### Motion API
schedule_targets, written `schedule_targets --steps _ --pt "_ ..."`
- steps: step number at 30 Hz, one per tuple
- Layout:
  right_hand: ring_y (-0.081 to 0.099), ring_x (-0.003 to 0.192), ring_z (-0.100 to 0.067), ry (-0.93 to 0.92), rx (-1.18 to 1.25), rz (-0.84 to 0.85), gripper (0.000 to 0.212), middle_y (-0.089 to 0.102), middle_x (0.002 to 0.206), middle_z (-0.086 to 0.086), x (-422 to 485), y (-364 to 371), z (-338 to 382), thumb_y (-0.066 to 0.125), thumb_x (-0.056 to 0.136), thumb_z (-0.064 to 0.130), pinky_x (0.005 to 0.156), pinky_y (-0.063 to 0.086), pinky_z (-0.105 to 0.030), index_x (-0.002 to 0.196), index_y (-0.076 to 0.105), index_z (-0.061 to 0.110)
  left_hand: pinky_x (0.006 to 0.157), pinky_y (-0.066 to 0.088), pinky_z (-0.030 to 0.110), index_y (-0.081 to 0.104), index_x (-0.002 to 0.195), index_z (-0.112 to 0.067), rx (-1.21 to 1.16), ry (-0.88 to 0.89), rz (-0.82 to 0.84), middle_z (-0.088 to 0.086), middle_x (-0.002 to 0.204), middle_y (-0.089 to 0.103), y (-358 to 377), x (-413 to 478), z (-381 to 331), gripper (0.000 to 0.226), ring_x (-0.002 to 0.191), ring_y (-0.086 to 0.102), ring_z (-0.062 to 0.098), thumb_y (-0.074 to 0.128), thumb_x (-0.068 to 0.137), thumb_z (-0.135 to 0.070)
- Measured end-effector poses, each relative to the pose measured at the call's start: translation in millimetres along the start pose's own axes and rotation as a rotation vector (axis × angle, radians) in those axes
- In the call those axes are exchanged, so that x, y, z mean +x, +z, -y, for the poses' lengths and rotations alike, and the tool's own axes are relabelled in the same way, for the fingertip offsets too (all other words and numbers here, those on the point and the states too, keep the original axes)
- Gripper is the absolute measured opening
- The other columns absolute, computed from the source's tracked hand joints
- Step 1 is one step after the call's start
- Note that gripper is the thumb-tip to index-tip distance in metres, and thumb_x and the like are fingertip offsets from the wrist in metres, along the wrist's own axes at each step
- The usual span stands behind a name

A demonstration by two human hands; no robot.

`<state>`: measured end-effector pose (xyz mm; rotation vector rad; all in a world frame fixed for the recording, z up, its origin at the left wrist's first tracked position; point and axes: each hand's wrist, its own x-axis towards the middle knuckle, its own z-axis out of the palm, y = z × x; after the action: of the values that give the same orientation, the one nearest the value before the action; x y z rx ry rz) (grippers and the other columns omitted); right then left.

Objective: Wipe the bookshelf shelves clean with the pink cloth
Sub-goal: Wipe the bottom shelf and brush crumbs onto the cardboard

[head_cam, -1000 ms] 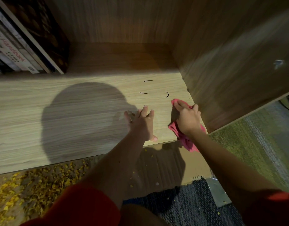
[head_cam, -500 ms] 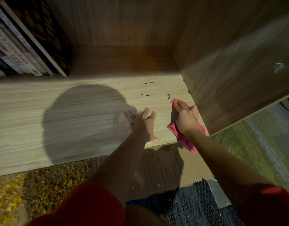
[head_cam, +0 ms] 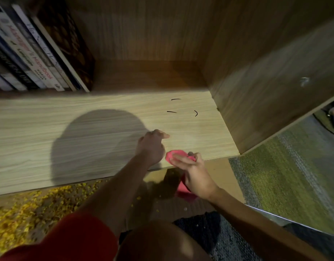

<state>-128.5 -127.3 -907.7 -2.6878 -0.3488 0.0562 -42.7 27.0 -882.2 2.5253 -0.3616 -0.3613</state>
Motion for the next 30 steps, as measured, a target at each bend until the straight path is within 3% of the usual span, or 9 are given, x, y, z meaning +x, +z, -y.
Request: schedule_targets --steps 3,5,8,10,13,17,20,25,30 --pt "0.038 0.107 -0.01 -0.058 0.09 0.105 0.054 0.049 0.129 0.021 5.0 -21.5 3.3 0.047 0.086 -0.01 0.09 0.022 -0.008 0.127 0.055 0.024 0.106 0.031 0.03 0.054 0.129 -0.026 0.032 -0.015 0.008 -0.005 0.137 0.045 -3.9 -2.3 0.4 0.044 0.127 0.04 0.015 0.043 0.09 -0.006" --pt "0.039 0.113 0.006 -0.038 0.119 0.0 0.05 0.053 0.126 0.018 20.7 -34.7 -0.5 0.046 0.087 -0.009 0.084 0.021 -0.011 0.124 0.058 0.023 0.106 0.033 0.031 0.056 0.127 -0.025 0.034 -0.025 0.008 -0.004 0.137 0.046 -4.0 -4.5 0.1 0.044 0.126 0.041 0.016 0.043 0.09 -0.006" --pt "0.045 0.118 -0.015 0.159 0.013 -0.186 0.048 0.055 0.132 0.007 49.7 -38.8 -19.2 0.044 0.088 -0.005 0.076 0.018 -0.021 0.128 0.056 0.019 0.107 0.033 0.033 0.056 0.128 -0.024 0.053 -0.008 0.006 -0.002 0.141 0.043 -2.8 -8.0 -1.3 0.045 0.128 0.04 0.018 0.043 0.09 -0.006" --pt "0.044 0.118 -0.023 0.191 -0.061 -0.126 0.048 0.053 0.135 0.006 56.0 -31.6 -24.3 0.044 0.089 -0.001 0.078 0.018 -0.023 0.13 0.055 0.022 0.107 0.03 0.032 0.054 0.13 -0.024 0.055 -0.018 0.014 -0.003 0.143 0.039 -2.2 -9.7 -1.2 0.046 0.13 0.037 0.017 0.043 0.089 -0.006" --pt "0.041 0.111 -0.02 0.073 -0.032 -0.008 0.047 0.051 0.136 0.005 40.5 -20.7 -17.0 0.042 0.091 -0.001 0.081 0.023 -0.023 0.131 0.054 0.02 0.109 0.028 0.033 0.05 0.133 -0.021 0.064 -0.016 0.03 -0.003 0.147 0.033 -2.0 -6.4 -1.5 0.047 0.134 0.032 0.016 0.043 0.089 -0.007" --pt "0.035 0.111 -0.021 0.325 0.021 -0.164 0.048 0.045 0.14 0.0 44.3 -33.7 -32.5 0.038 0.093 -0.001 0.087 0.024 -0.022 0.137 0.045 0.015 0.111 0.022 0.036 0.04 0.141 -0.023 0.114 -0.032 0.062 -0.004 0.152 0.022 -1.6 0.9 -6.9 0.049 0.139 0.024 0.017 0.045 0.092 -0.017" --pt "0.031 0.121 -0.032 0.488 -0.161 -0.07 0.05 0.032 0.149 -0.006 55.5 -36.9 -48.1 0.037 0.093 0.004 0.097 0.027 -0.038 0.143 0.033 0.011 0.113 0.018 0.037 0.032 0.145 -0.023 0.083 -0.035 0.076 -0.002 0.155 0.02 1.6 9.5 -14.7 0.054 0.141 0.021 0.019 0.049 0.093 -0.023" --pt "0.027 0.124 -0.031 0.509 -0.253 -0.082 0.055 0.026 0.151 -0.005 69.5 -35.7 -54.3 0.044 0.093 0.01 0.104 0.027 -0.04 0.145 0.026 0.009 0.115 0.019 0.034 0.028 0.147 -0.024 0.144 0.049 0.103 -0.003 0.156 0.019 10.3 35.2 -30.5 0.062 0.141 0.022 0.017 0.056 0.091 -0.031" --pt "0.027 0.125 -0.031 0.539 -0.246 -0.104 0.054 0.026 0.151 -0.003 89.3 -41.2 -70.1 0.045 0.094 0.013 0.105 0.025 -0.038 0.145 0.027 0.01 0.114 0.013 0.038 0.016 0.15 -0.024 0.237 0.035 0.208 0.0 0.158 0.006 11.4 59.6 -45.2 0.079 0.145 0.008 0.021 0.06 0.087 -0.044"
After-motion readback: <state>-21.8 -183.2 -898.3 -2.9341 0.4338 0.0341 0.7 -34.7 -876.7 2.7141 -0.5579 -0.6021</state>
